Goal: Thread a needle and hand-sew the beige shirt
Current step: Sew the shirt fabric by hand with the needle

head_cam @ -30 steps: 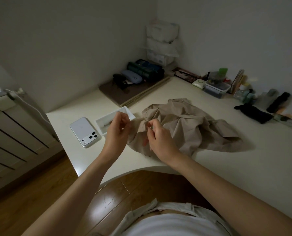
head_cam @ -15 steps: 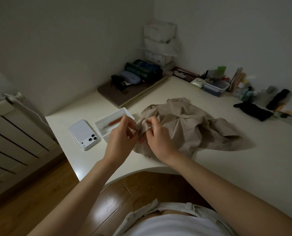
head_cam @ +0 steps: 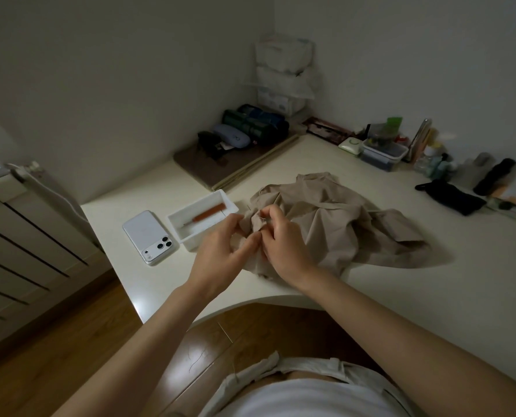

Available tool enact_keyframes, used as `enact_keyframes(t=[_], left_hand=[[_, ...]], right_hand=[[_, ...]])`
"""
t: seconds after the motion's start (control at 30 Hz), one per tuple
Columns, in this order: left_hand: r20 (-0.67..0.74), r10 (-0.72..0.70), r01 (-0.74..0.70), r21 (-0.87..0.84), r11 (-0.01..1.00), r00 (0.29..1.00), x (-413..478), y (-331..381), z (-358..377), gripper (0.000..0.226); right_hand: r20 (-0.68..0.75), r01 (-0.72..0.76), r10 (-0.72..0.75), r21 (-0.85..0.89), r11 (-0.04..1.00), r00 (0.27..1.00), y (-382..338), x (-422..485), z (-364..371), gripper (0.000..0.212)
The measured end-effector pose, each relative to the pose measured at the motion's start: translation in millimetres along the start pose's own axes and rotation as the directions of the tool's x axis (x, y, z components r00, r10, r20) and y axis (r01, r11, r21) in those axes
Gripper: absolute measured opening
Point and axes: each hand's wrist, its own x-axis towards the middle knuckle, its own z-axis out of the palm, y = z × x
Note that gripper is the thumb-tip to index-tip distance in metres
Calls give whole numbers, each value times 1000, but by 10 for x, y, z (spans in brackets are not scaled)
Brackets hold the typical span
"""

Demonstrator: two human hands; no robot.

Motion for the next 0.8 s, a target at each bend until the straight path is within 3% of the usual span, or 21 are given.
enact_keyframes(t=[0.2, 0.4, 0.57, 0.8], left_hand=[[6, 24, -24, 63, 998, 1000, 23, 30, -5, 23], [-50, 21, -14, 133, 991, 999, 96, -104, 18, 26], [-121, 61, -33, 219, 975, 991, 133, -145, 3, 22], [-181, 40, -18, 120, 993, 983, 123, -153, 0, 18]], right_hand=[[19, 10, -9, -58, 998, 1000, 20, 5, 54, 15], [54, -41, 45, -79, 996, 998, 12, 10, 76, 18], [170, -74, 84, -65, 995, 982, -8, -58, 63, 24], [242, -96, 90, 12, 995, 966, -13, -71, -4, 19]])
